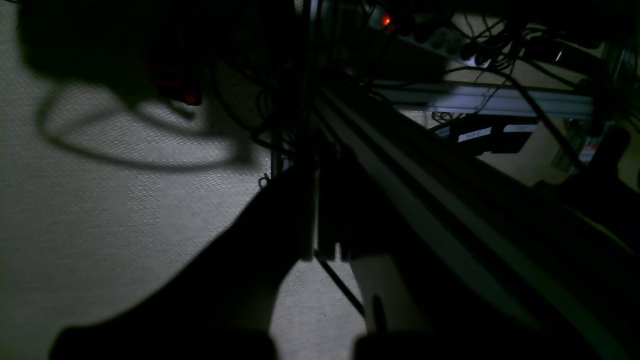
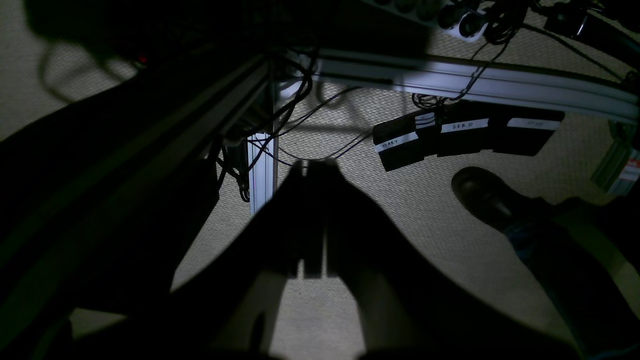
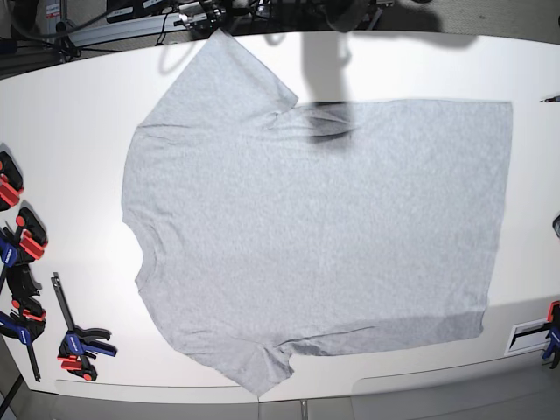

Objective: Fold the T-shirt properly

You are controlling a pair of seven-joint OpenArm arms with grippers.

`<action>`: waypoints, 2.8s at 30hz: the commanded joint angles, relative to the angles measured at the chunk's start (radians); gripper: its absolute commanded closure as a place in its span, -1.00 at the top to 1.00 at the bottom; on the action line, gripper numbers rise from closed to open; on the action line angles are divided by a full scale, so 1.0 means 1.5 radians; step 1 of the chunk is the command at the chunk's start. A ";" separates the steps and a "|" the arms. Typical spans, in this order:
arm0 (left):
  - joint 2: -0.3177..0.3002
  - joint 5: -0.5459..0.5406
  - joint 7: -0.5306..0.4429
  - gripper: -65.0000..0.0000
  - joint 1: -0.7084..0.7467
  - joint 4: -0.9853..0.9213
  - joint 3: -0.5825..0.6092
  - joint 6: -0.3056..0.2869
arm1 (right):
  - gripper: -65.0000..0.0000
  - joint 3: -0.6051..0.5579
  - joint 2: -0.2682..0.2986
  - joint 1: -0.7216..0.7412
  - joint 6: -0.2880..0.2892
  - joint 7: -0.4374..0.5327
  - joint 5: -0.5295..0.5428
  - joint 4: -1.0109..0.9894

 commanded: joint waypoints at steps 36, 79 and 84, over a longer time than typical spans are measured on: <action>-0.073 -0.044 -0.035 -1.00 0.212 0.155 -0.001 -0.006 | -1.00 -0.001 0.032 -0.149 0.009 0.008 0.004 0.101; -0.159 -0.151 0.021 -1.00 0.699 1.013 -0.137 -0.008 | -1.00 0.047 0.111 -0.699 0.112 0.003 0.189 1.162; -0.159 -0.188 0.021 -1.00 0.706 1.052 -0.212 -0.009 | -1.00 0.098 0.110 -0.702 0.112 -0.023 0.298 1.257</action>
